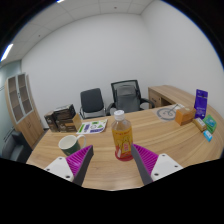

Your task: Pour water

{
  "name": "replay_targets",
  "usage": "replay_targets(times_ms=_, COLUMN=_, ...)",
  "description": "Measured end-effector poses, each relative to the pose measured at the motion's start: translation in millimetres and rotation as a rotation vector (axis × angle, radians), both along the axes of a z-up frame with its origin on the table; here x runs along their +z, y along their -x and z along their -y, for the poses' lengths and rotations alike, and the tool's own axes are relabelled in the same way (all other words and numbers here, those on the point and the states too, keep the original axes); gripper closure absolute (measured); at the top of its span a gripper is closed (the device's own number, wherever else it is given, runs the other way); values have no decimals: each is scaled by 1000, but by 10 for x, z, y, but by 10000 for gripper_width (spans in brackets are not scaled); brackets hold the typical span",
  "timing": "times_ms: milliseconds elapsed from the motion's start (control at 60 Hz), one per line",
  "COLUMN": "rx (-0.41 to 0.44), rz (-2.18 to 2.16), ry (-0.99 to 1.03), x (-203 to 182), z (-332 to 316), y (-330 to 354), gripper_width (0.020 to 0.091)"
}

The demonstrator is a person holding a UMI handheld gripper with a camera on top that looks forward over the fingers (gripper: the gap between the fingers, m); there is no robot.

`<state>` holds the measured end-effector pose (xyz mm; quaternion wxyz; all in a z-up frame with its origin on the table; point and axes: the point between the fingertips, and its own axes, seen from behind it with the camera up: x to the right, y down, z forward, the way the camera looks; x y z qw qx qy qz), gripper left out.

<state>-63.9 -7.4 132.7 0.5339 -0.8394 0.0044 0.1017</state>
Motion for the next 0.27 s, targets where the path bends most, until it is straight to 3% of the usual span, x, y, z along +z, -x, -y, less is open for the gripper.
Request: replay_targets(times_ms=267, rx=10, rz=63, ry=-10, x=723, z=1010, y=701, gripper_width=266)
